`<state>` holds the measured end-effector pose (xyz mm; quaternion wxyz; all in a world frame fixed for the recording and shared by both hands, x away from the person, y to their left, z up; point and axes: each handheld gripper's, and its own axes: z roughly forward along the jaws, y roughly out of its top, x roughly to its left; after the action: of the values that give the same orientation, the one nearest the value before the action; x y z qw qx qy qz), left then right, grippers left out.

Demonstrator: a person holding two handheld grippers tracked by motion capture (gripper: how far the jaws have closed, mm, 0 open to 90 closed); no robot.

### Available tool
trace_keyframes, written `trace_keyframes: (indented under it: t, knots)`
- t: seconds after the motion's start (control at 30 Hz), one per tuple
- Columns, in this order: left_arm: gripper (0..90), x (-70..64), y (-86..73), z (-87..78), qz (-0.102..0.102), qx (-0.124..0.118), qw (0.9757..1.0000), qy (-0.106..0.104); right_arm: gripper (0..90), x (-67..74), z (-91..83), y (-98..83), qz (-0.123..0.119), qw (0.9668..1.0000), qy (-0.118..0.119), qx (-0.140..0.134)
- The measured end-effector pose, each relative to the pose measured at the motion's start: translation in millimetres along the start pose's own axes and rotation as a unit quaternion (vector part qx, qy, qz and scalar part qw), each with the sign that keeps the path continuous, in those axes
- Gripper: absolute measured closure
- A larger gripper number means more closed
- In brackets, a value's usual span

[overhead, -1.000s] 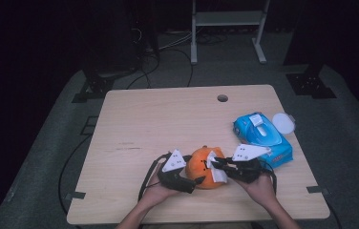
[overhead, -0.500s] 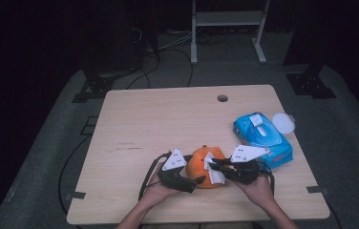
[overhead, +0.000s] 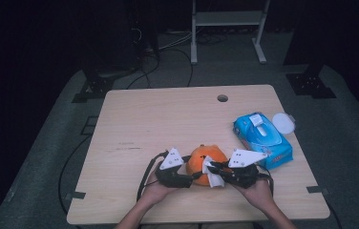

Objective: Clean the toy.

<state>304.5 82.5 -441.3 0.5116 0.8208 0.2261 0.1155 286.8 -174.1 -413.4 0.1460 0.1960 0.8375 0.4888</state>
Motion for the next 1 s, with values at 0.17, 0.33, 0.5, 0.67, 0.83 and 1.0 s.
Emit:
trace_keyframes:
  t: [0.17, 0.33, 0.5, 0.67, 0.83, 1.0]
  knots:
    - [30.4, 4.7, -0.5, 0.4, -0.023, -0.004, 0.9997, -0.007, 80.6, -14.3, -11.3, -12.1, 0.011, 0.9991, -0.033, 0.022]
    - [32.2, -1.7, 2.3, 3.2, 0.001, -0.009, 1.0, -0.002, 80.6, -0.3, -5.5, -4.0, 0.002, 1.0, -0.003, 0.008]
    - [33.9, -20.3, 4.5, 6.2, 0.083, 0.006, 0.9965, 0.009, 80.6, 3.4, 5.3, 15.7, -0.013, 0.9999, 0.005, -0.005]
    - [24.9, -15.7, 4.0, 7.2, 0.055, 0.005, 0.9985, 0.002, 80.6, -16.3, -5.7, 6.1, 0.005, 0.9993, -0.037, 0.005]
    - [16.8, -4.1, 2.3, 11.0, -0.022, 0.003, 0.9997, -0.01, 80.7, -14.7, -10.1, -4.8, 0.005, 0.9991, -0.037, 0.021]
    - [28.8, -19.8, 6.0, 10.4, 0.061, 0.007, 0.9981, 0.004, 80.7, 4.6, -0.1, 12.9, -0.017, 0.9998, 0.001, 0.012]
